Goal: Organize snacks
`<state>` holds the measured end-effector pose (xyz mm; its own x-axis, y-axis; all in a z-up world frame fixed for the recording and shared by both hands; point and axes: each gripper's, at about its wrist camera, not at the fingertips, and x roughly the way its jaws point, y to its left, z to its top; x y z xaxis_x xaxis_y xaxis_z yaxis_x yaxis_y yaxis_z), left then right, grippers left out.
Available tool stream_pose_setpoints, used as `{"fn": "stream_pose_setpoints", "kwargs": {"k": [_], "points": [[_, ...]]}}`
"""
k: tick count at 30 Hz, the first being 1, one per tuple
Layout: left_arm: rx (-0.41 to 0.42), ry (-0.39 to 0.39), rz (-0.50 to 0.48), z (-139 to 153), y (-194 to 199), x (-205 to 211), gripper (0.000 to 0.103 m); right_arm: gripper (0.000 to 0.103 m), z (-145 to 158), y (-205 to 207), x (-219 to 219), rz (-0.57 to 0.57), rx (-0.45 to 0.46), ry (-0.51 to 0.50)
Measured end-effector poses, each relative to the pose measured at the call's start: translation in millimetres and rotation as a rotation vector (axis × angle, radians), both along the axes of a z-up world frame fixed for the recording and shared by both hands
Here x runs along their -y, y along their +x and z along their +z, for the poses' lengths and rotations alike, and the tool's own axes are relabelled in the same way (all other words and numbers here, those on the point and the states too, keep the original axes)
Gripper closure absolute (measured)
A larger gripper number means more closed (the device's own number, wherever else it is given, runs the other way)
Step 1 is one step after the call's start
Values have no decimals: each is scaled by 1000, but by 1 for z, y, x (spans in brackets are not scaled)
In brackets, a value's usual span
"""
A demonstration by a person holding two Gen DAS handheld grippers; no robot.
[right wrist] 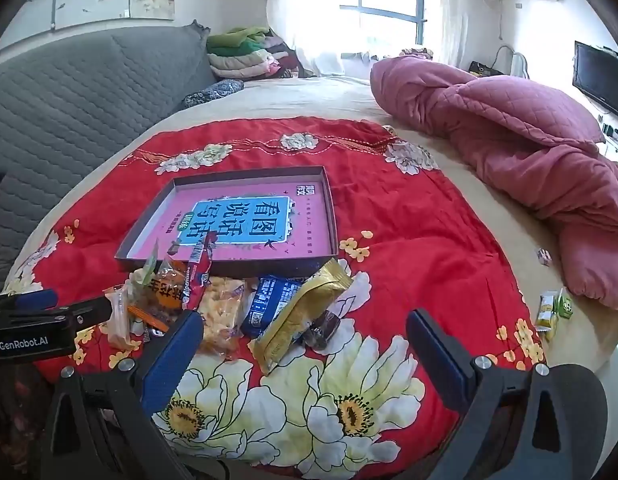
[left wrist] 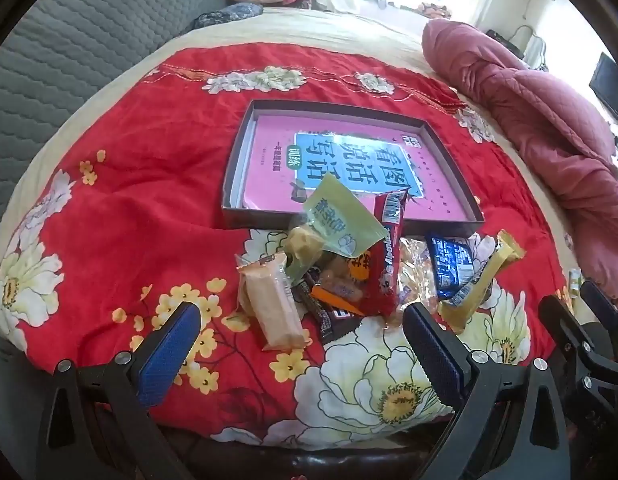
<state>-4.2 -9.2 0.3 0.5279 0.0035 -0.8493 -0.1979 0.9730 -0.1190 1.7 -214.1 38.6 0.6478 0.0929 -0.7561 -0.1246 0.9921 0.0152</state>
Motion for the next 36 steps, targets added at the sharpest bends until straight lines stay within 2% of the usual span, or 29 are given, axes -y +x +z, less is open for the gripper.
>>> {"fn": "stream_pose_setpoints", "kwargs": {"k": [36], "points": [[0,6,-24,-1,-1,5,2,1,-4,0,0,7,-2,-4]]}}
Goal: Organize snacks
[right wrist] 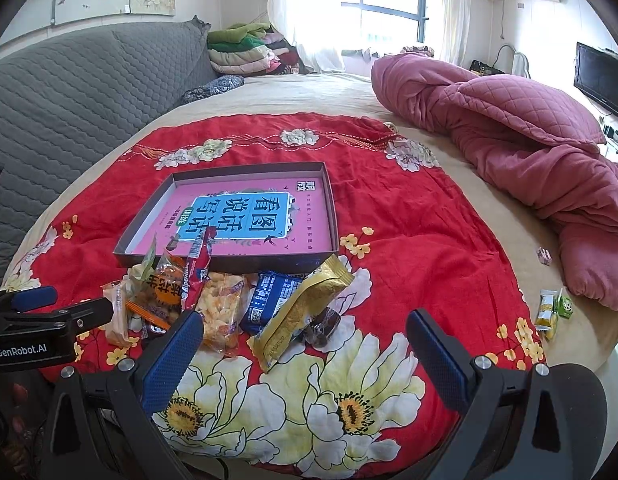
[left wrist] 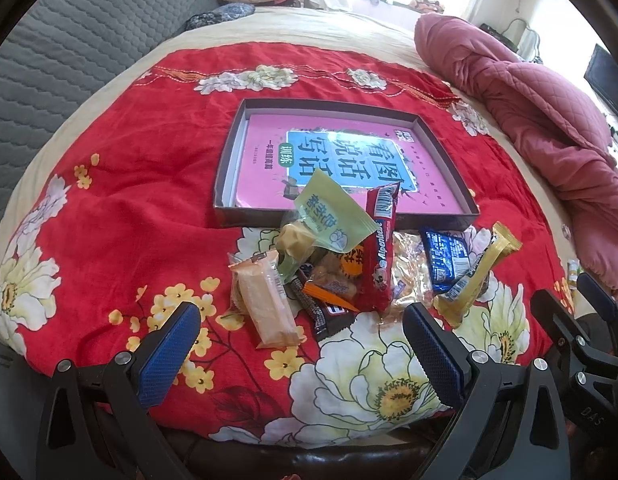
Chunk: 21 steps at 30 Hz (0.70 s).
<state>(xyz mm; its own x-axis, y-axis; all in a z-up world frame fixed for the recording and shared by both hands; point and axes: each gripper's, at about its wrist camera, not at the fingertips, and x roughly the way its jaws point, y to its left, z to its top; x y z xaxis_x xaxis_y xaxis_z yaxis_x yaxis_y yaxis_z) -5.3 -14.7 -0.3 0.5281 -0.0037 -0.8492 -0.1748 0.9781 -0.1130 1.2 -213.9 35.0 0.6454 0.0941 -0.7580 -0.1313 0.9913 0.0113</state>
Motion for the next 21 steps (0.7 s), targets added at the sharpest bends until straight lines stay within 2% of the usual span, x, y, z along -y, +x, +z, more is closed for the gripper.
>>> {"fn": "stream_pose_setpoints", "kwargs": {"k": [21], "points": [[-10,-17,4,-4,0,-3,2,1,-1,2,1,-6,-16,2]]}}
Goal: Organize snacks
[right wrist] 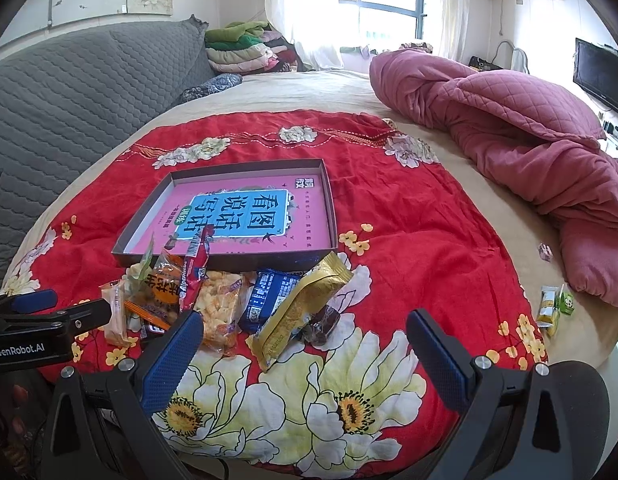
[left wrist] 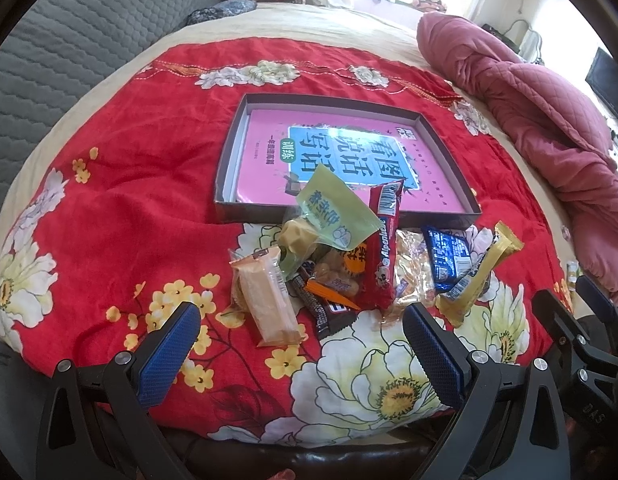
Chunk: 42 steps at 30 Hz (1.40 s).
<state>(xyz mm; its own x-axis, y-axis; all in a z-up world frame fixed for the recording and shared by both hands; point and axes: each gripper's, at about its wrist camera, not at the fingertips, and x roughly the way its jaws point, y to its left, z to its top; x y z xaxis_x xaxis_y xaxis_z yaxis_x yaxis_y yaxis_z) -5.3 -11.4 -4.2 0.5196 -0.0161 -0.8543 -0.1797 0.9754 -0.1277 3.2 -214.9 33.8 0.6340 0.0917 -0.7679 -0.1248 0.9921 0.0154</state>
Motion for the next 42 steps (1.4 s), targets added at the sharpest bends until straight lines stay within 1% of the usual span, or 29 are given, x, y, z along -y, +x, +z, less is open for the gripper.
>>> {"fn": "stream_pose_setpoints", "kwargs": {"k": [4,11,20,30,35,38,42], "points": [[-5,-14,5,-2,1,-4,2,1,-1,0,0,-1,-3,2],[-22,-53,49,-9,4,-20,2,1,-4,3,2,-6,-18,20],[-63,-69,77,-23,8,-35,2,1,-11,9,6,-15,-54,56],[-133,-97,113,-50,15,-48,2,1,-27,26,18,-48,-121,119],[-149,-99,93,-60,20,-44,2,1,-40,36,32,-105,-170,156],[-164,-106,94,-66,23,-45,2,1,-46,42,34,-121,-174,152],[-167,-123,109,-70,23,-50,2,1,-54,51,26,-93,-185,121]]}}
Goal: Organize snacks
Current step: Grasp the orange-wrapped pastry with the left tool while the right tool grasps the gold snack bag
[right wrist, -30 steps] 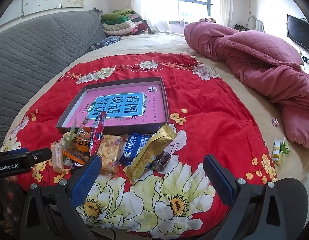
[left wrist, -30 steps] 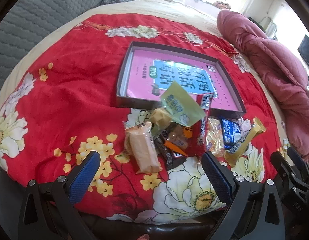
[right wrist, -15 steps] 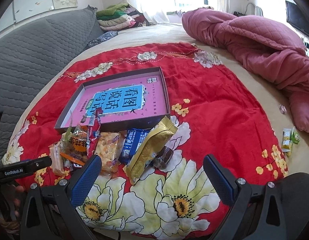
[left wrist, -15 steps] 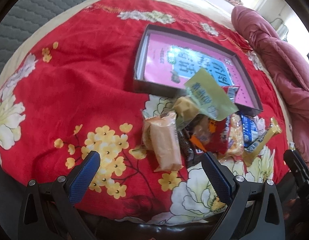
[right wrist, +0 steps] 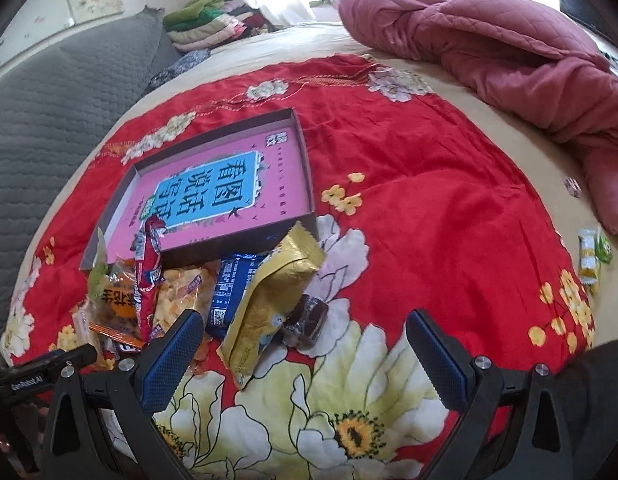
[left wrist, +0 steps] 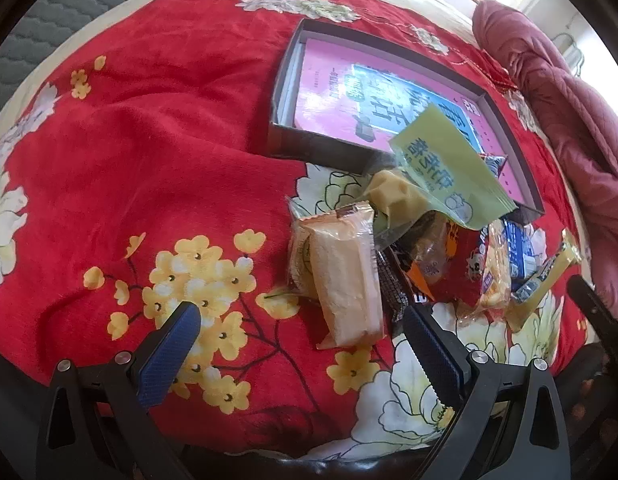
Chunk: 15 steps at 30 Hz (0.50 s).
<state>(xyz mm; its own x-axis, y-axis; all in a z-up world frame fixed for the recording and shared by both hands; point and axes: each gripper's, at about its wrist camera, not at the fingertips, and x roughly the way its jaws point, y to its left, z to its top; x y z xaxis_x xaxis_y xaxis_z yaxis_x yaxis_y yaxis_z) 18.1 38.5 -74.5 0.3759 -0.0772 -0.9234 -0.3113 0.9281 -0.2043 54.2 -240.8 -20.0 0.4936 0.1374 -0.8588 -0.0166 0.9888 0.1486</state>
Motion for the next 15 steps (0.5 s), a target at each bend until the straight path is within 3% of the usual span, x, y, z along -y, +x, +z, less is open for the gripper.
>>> {"fn": "stream_pose_setpoints", "kwargs": {"k": [4,7,15], "points": [[8,-8,17,-1,1,-5,2,2,-8,8,-5,18,-16,-8],[3,-16,24,-2,1,-7,2,10,-12,12,-5,18,-15,-10],[4,-24,18,-2,1,-6,2,46,-14,22,-15,81,1,18]]}}
